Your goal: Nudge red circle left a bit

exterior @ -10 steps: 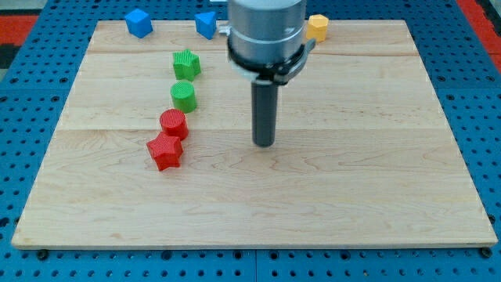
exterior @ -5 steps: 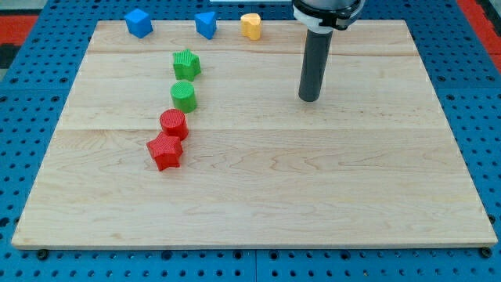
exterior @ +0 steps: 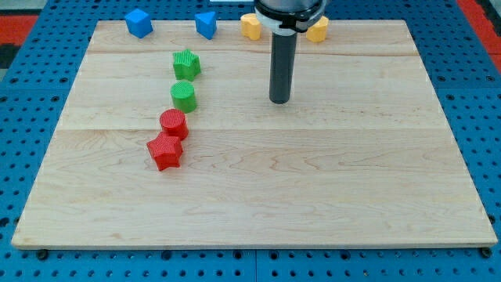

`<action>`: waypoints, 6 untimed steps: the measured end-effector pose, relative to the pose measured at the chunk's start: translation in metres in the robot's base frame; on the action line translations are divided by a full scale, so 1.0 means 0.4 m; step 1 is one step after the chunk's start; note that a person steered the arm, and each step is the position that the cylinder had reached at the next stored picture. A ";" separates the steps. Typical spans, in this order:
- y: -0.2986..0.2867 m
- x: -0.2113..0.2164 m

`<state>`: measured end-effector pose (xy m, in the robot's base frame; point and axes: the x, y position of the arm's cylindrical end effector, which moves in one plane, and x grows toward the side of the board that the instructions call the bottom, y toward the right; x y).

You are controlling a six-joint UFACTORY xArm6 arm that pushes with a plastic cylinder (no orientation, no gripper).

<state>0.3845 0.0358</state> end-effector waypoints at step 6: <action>-0.351 0.079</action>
